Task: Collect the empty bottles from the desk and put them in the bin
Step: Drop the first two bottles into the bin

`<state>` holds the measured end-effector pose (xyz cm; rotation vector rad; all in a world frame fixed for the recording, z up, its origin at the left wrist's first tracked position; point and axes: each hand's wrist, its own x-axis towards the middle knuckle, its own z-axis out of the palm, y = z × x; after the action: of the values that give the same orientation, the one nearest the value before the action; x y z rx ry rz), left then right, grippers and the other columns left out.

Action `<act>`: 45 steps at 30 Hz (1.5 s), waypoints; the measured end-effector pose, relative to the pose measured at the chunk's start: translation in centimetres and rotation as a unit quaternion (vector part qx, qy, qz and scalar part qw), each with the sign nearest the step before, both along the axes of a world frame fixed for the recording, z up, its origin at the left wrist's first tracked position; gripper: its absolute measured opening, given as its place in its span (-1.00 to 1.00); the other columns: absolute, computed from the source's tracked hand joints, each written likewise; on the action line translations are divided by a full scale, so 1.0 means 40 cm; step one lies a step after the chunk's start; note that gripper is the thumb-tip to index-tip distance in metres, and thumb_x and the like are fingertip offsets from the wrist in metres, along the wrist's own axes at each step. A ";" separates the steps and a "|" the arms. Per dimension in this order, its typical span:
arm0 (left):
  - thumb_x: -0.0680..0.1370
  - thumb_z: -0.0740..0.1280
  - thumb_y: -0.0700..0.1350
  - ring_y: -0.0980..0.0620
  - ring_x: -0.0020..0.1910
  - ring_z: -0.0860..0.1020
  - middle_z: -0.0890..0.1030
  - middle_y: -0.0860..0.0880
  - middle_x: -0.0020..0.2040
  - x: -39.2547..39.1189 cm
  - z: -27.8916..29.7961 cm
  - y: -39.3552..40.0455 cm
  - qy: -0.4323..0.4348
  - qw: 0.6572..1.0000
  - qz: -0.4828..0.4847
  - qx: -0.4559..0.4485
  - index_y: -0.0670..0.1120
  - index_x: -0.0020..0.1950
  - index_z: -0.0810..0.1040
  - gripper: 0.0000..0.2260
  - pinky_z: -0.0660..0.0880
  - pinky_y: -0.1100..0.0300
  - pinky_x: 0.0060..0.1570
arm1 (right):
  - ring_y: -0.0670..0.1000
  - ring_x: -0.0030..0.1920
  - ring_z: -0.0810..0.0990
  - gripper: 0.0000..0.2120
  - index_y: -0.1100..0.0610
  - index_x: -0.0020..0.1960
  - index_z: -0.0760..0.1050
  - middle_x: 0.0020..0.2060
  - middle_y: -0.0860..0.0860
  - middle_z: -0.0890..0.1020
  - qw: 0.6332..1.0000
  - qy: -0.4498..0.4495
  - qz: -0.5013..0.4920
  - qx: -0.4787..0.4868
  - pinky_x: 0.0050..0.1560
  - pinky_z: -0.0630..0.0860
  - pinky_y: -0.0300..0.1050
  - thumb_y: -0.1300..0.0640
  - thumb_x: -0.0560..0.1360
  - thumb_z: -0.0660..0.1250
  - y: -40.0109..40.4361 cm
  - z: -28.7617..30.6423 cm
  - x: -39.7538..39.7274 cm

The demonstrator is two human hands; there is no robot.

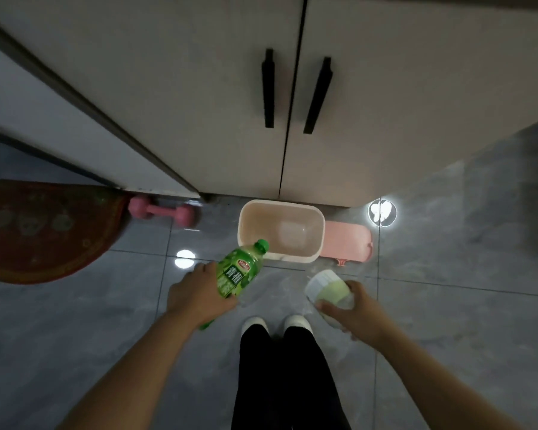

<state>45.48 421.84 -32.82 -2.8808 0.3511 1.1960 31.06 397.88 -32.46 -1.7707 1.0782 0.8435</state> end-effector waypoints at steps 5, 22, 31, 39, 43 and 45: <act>0.35 0.31 0.22 -0.12 0.16 0.46 0.47 -0.10 0.20 0.117 -0.236 -0.129 -0.083 0.977 -0.197 0.004 -0.09 0.25 0.37 -0.41 0.44 0.03 -0.02 | 0.11 0.14 0.55 -0.25 0.05 0.35 0.30 0.21 0.07 0.54 0.996 -0.025 0.071 -0.044 -0.07 0.33 -0.21 -0.18 0.28 0.47 -0.014 -0.190 0.083; 0.49 0.28 0.09 -0.06 0.16 0.49 0.53 -0.06 0.22 0.177 -0.677 -0.324 -0.064 0.963 -0.260 -0.023 -0.06 0.26 0.41 -0.61 0.45 0.06 0.14 | 0.10 0.14 0.57 -0.21 -0.06 0.41 0.10 0.28 -0.01 0.44 0.940 -0.082 0.286 -0.167 0.05 0.52 -0.02 -0.30 0.32 0.33 -0.059 -0.484 0.252; 0.57 0.13 -0.11 0.02 -0.02 0.49 0.56 -0.05 0.17 0.193 -0.721 -0.279 -0.045 0.989 -0.122 -0.078 -0.03 0.16 0.46 -0.79 0.42 0.17 0.02 | 0.14 0.19 0.53 -0.24 -0.03 0.43 0.11 0.28 0.05 0.40 0.937 -0.064 0.309 -0.151 0.12 0.50 0.02 -0.26 0.36 0.34 -0.042 -0.533 0.289; 0.57 0.13 -0.13 -0.07 0.18 0.48 0.47 -0.06 0.25 0.193 -0.700 -0.271 -0.008 0.988 -0.130 -0.087 -0.05 0.22 0.49 -0.73 0.42 -0.02 0.23 | 0.17 0.22 0.52 -0.27 0.02 0.44 0.13 0.31 0.11 0.38 0.940 -0.012 0.319 -0.122 0.18 0.51 0.06 -0.21 0.40 0.33 0.009 -0.601 0.352; 0.57 0.14 -0.13 -0.02 0.14 0.49 0.49 -0.04 0.20 0.188 -0.707 -0.274 -0.015 0.986 -0.136 -0.094 -0.05 0.13 0.50 -0.79 0.41 0.01 0.25 | 0.14 0.19 0.53 -0.31 0.05 0.44 0.16 0.27 0.10 0.47 0.932 -0.020 0.335 -0.136 0.19 0.49 0.06 -0.16 0.43 0.32 0.049 -0.662 0.378; 0.57 0.13 -0.13 -0.01 0.12 0.50 0.52 -0.03 0.17 0.187 -0.712 -0.268 -0.027 0.987 -0.134 -0.087 -0.04 0.10 0.52 -0.79 0.42 0.00 0.24 | 0.13 0.18 0.53 -0.29 0.06 0.46 0.12 0.29 0.09 0.46 0.935 -0.022 0.327 -0.135 0.19 0.48 0.06 -0.13 0.42 0.32 0.063 -0.691 0.386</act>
<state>52.96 411.14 -61.30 -2.8754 0.8523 1.0900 46.51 400.41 -60.08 -2.4288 0.5786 1.0715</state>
